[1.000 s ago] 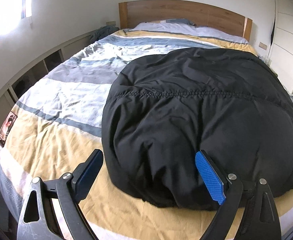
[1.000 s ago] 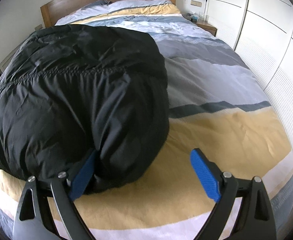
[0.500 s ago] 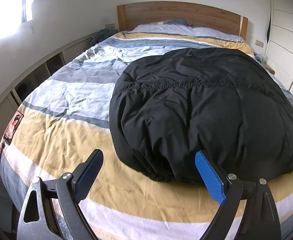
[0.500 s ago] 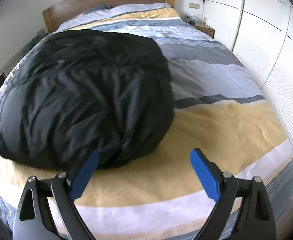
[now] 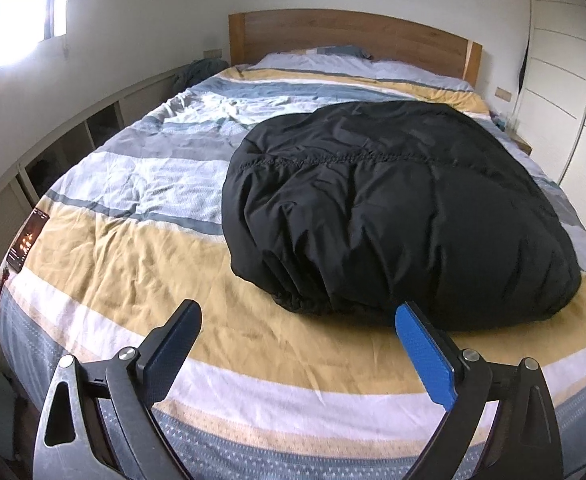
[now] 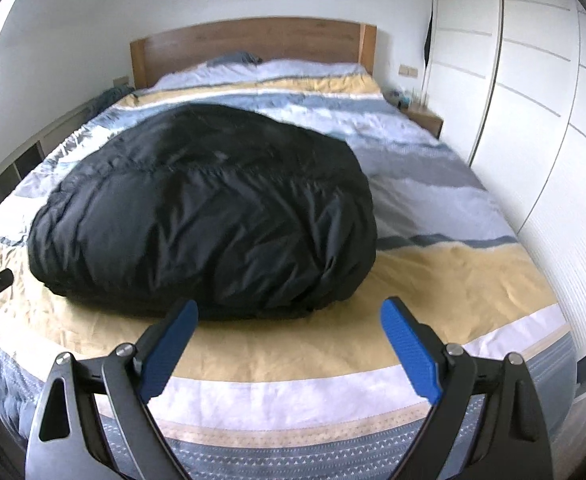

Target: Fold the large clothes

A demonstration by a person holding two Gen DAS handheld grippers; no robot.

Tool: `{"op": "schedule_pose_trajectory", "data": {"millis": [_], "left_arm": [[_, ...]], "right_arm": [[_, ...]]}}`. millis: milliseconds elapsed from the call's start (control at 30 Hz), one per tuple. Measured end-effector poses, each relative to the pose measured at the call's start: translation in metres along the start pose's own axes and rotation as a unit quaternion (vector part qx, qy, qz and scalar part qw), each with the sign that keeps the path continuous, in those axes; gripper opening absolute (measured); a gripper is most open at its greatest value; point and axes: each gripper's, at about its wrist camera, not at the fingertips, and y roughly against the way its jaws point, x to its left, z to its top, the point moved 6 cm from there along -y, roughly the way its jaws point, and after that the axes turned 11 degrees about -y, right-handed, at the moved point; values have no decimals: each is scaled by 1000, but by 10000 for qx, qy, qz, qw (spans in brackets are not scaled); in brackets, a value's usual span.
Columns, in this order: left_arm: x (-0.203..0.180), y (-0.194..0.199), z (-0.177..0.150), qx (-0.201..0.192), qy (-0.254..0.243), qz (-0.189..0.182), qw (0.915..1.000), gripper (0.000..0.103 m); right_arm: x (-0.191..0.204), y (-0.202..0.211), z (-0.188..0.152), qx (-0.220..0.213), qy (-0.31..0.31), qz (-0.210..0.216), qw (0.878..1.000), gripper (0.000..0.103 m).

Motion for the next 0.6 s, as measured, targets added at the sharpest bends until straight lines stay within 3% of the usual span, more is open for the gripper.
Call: {"op": "schedule_pose_trajectory", "data": {"millis": [600], "left_arm": [[4, 92, -11, -888, 64, 68, 9960, 99]], "right_arm": [[14, 89, -7, -886, 206, 225, 9956, 93]]}}
